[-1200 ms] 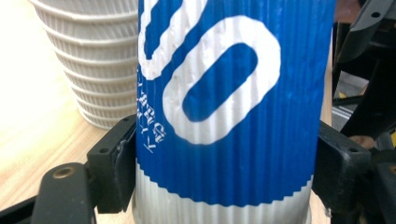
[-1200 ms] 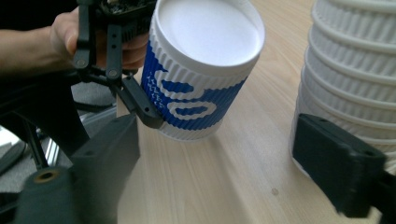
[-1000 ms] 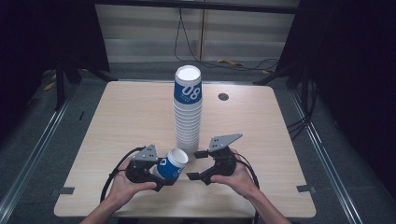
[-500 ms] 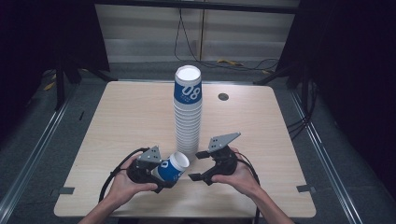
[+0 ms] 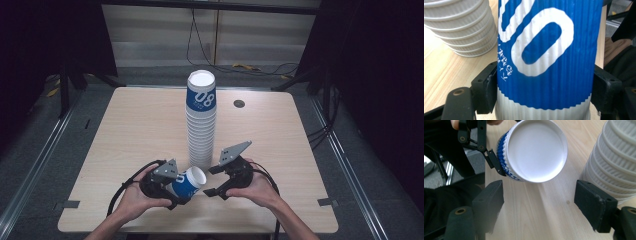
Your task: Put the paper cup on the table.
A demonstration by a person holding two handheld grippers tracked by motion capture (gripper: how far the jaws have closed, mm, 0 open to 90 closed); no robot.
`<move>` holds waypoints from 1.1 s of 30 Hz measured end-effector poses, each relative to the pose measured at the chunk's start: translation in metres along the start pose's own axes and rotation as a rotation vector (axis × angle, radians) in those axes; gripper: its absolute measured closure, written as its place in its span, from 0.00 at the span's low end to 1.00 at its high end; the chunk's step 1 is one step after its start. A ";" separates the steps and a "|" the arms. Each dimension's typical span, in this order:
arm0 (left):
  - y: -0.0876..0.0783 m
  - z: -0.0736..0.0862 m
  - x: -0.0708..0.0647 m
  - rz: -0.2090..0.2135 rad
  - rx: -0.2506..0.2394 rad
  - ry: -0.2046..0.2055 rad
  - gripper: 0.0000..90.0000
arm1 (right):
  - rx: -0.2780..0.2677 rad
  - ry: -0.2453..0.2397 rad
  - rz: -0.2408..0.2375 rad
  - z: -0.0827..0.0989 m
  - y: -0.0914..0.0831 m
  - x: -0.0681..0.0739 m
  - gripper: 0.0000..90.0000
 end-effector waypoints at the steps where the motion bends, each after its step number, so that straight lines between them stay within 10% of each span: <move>1: 0.001 -0.001 0.000 0.000 -0.002 -0.001 0.25 | 0.009 -0.008 -0.009 0.000 0.001 0.000 0.27; 7: 0.003 -0.005 -0.002 -0.018 0.028 0.024 0.25 | 0.110 -0.037 -0.023 -0.002 0.009 0.002 0.26; 33: 0.014 -0.018 -0.010 0.021 0.159 0.141 0.25 | 0.249 -0.087 -0.008 -0.004 0.025 0.007 0.27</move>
Point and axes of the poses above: each handheld gripper's, and its own axes: y roughly forward along the jaws, z roughly out of its underside, x roughly to its left, the point moved 1 cm from there along y, roughly forward along the jaws, and after that the axes turned 9 degrees about y, right-handed, at the moved point
